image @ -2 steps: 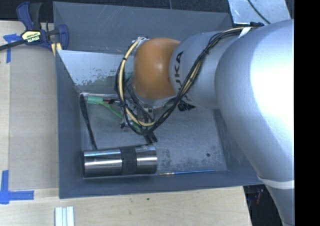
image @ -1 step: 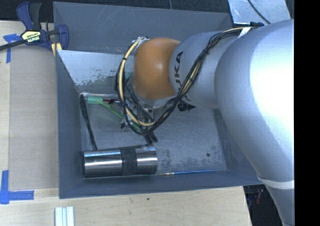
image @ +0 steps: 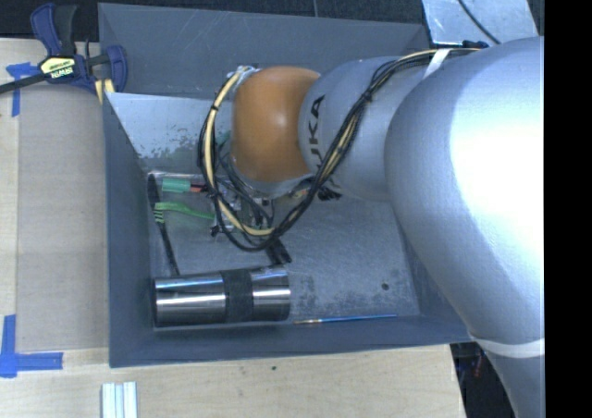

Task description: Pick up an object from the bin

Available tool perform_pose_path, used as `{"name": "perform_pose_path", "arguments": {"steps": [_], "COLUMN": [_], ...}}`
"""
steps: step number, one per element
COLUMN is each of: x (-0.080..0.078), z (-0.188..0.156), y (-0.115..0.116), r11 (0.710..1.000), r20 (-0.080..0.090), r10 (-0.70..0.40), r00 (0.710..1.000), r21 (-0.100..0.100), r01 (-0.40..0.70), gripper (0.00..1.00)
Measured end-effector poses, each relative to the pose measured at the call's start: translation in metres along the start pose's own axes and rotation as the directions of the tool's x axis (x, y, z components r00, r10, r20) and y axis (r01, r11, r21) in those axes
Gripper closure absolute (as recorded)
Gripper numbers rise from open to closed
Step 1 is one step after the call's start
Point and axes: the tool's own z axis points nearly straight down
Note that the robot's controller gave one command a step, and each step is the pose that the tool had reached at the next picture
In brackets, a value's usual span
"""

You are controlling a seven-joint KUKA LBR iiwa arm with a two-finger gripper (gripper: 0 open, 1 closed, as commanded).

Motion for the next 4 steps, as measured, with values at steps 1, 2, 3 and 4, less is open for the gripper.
{"name": "perform_pose_path", "arguments": {"steps": [1, 2, 3, 4], "x": [0.010, 0.014, 0.017, 0.017], "z": [0.004, -0.001, -0.006, -0.006], "y": [-0.012, 0.001, -0.010, -0.010], "r11": [1.000, 1.000, 1.000, 1.000], "r20": [0.004, 0.005, 0.006, 0.006], "r10": [-0.005, 0.008, 0.010, 0.011], "r00": [1.000, 1.000, 1.000, 1.000], "r21": [-0.002, -0.003, -0.001, -0.001], "r01": [0.005, -0.008, -0.010, -0.011], "gripper": [1.00, 1.00, 1.00, 1.00]}}
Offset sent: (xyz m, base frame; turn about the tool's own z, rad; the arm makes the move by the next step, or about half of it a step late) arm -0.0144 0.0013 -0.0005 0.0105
